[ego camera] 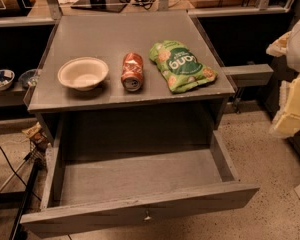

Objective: Place coke can into top drawer

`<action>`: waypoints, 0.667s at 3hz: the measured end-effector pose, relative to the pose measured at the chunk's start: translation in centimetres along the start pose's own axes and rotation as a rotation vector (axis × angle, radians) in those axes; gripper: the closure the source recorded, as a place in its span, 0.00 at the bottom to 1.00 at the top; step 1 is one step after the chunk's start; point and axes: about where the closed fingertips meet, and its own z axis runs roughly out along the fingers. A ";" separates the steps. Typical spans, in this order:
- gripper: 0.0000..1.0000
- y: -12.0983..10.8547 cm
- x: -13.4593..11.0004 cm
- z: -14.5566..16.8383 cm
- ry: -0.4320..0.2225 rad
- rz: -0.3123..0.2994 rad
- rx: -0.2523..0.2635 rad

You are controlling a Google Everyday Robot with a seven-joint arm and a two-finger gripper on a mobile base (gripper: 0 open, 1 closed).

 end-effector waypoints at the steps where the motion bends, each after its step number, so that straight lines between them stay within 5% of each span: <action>1: 0.00 -0.6 -1.1 0.6 0.011 -0.008 0.013; 2: 0.00 -1.7 -2.2 1.9 0.055 0.014 0.008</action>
Offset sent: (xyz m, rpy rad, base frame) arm 0.0303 0.0151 -0.0145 -0.0575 0.0128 -0.0476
